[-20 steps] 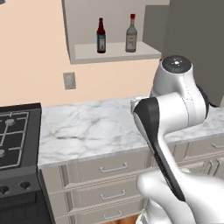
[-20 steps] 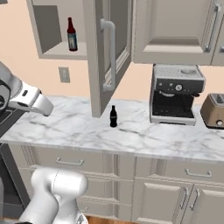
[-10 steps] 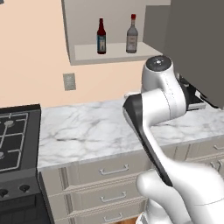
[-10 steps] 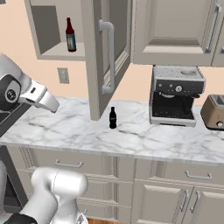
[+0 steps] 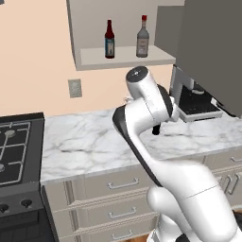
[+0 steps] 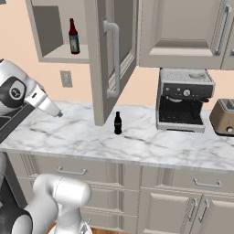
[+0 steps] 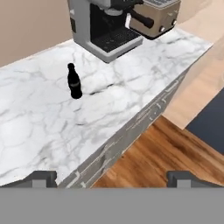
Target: Sort all alcoholic drinks to one cabinet, and non-alcoholic drinks to the other.
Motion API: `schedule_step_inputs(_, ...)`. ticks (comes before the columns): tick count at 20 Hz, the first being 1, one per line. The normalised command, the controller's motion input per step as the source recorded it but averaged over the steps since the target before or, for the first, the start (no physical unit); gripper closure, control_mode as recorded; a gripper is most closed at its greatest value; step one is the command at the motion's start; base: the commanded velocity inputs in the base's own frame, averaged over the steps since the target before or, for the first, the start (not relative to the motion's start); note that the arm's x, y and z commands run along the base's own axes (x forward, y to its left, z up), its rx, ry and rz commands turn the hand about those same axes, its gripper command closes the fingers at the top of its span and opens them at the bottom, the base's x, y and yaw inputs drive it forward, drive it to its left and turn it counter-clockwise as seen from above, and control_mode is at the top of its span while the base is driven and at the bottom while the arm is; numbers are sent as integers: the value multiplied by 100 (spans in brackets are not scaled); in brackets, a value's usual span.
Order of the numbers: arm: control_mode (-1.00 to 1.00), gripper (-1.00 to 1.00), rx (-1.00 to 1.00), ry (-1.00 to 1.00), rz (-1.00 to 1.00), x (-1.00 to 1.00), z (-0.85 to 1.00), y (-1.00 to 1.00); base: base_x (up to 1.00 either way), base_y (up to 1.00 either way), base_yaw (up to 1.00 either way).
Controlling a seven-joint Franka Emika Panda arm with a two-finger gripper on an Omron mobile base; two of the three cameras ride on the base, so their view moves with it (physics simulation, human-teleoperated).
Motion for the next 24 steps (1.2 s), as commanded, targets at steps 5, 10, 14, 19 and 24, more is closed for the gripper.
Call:
schedule_step_inputs(5, -100, -100, -6, -18, -21, 65, -16, -5, 0, 0, 0)
schedule_step_inputs(10, -100, -100, -8, -14, -12, 44, -36, -20, 0, 0, 0)
schedule_step_inputs(14, -100, -100, -9, -11, -5, 16, -32, -36, 0, 0, 0)
schedule_step_inputs(19, -100, -100, -7, -8, -4, 19, -12, -32, 0, 0, 0)
schedule_step_inputs(24, -100, -100, -2, 0, -4, 40, -2, -21, 0, 0, 0)
